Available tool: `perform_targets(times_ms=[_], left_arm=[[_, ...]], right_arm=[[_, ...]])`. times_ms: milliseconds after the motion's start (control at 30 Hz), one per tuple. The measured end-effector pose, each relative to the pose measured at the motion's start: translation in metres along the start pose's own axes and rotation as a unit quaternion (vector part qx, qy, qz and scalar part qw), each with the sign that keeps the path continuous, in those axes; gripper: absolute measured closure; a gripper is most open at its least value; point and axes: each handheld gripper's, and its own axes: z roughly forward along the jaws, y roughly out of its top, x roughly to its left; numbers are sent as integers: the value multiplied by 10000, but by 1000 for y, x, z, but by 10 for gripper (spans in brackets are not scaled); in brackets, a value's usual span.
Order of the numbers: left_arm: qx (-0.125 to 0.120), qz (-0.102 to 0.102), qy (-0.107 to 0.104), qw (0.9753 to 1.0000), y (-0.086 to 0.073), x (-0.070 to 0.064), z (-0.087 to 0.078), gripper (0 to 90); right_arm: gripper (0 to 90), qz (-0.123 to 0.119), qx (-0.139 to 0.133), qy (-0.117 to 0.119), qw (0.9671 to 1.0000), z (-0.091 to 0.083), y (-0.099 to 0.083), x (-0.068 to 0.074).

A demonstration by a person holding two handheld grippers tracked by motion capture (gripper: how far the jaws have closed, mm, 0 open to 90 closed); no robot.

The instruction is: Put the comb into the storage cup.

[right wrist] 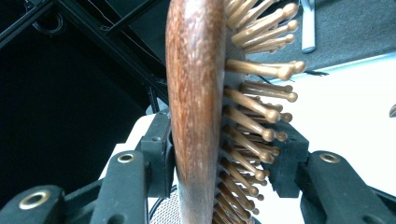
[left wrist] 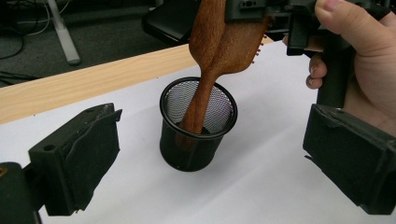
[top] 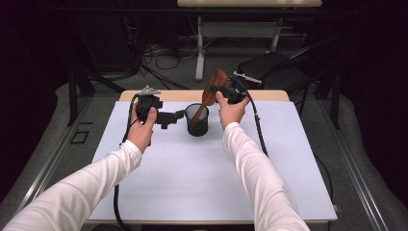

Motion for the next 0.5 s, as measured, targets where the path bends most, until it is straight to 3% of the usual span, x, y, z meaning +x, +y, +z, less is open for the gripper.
perform_targets(times_ms=[500], left_arm=[[-30,-54,57,10000,-3,6,-4,37]], right_arm=[[502,107,123,53,9999,8,-13,-6]])
